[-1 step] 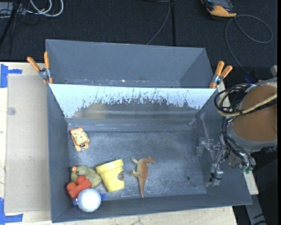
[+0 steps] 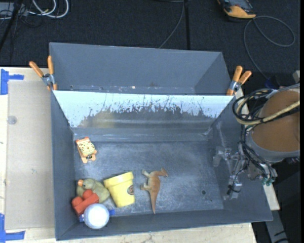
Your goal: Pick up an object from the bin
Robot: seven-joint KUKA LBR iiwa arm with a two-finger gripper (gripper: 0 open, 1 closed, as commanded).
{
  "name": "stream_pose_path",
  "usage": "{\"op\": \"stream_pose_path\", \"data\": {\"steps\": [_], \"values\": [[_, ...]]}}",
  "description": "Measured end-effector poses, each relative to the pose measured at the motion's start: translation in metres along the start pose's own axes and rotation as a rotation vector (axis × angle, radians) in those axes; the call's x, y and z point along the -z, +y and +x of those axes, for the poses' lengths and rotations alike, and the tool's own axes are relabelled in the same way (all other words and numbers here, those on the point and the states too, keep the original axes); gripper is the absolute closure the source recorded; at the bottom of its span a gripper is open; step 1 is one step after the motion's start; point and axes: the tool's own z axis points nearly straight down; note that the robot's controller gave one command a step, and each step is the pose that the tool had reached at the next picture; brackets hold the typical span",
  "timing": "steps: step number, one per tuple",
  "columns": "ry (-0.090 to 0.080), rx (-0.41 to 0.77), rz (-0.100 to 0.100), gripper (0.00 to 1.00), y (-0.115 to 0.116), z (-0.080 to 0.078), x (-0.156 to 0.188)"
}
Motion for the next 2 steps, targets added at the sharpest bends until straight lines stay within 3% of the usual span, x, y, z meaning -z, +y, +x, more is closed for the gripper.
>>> {"op": "stream_pose_path", "data": {"steps": [1,2], "values": [[-0.003,0.003,0.002,0.00,0.025,0.004,-0.034],[-0.002,0.028,0.000,0.00,0.065,0.017,-0.064]]}}
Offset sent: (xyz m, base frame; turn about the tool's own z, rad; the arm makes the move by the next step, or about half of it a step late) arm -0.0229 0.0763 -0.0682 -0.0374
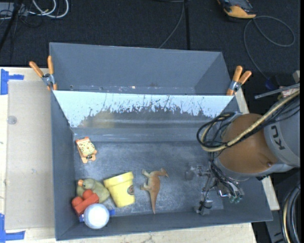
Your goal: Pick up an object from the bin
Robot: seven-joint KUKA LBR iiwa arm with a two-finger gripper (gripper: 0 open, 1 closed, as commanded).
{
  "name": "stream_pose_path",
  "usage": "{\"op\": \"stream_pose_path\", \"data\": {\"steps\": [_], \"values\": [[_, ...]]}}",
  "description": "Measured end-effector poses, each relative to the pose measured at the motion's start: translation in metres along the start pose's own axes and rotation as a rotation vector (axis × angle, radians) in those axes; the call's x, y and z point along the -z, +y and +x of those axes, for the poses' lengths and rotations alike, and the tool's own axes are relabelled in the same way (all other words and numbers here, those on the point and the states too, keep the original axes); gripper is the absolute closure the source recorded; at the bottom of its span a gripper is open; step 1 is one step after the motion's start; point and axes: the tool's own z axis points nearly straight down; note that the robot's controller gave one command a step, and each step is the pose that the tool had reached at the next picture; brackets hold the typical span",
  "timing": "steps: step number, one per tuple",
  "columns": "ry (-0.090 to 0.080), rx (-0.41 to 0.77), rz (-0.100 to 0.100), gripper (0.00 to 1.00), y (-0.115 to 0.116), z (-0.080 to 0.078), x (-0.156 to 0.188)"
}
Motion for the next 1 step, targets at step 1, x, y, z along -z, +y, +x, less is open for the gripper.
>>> {"op": "stream_pose_path", "data": {"steps": [1], "values": [[-0.010,0.038,0.003,0.00,0.0395,-0.0008,-0.0019]]}}
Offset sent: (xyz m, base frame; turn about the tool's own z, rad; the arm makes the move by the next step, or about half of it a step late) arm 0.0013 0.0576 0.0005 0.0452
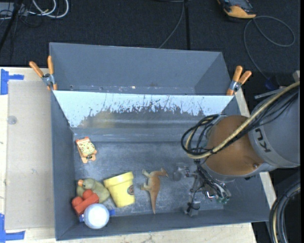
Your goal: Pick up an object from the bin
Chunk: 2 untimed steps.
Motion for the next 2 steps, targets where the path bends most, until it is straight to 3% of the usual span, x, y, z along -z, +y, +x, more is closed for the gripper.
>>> {"op": "stream_pose_path", "data": {"steps": [1,2], "values": [[0.005,-0.068,-0.004,0.00,0.019,-0.003,0.001],[0.003,-0.078,0.000,0.00,0.055,-0.016,-0.001]]}}
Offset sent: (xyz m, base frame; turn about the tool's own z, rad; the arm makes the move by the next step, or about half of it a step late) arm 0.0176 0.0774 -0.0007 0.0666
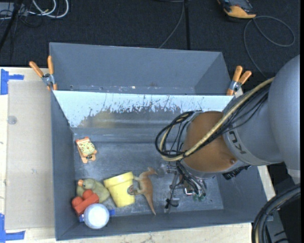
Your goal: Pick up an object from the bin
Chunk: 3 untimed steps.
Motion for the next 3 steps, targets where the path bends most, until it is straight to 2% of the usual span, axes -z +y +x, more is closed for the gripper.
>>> {"op": "stream_pose_path", "data": {"steps": [1,2,3], "values": [[0.001,0.038,-0.005,0.00,0.024,-0.017,0.001],[0.000,0.026,0.000,1.00,0.103,-0.015,-0.002],[0.000,0.027,0.000,1.00,0.103,-0.015,-0.002]]}}
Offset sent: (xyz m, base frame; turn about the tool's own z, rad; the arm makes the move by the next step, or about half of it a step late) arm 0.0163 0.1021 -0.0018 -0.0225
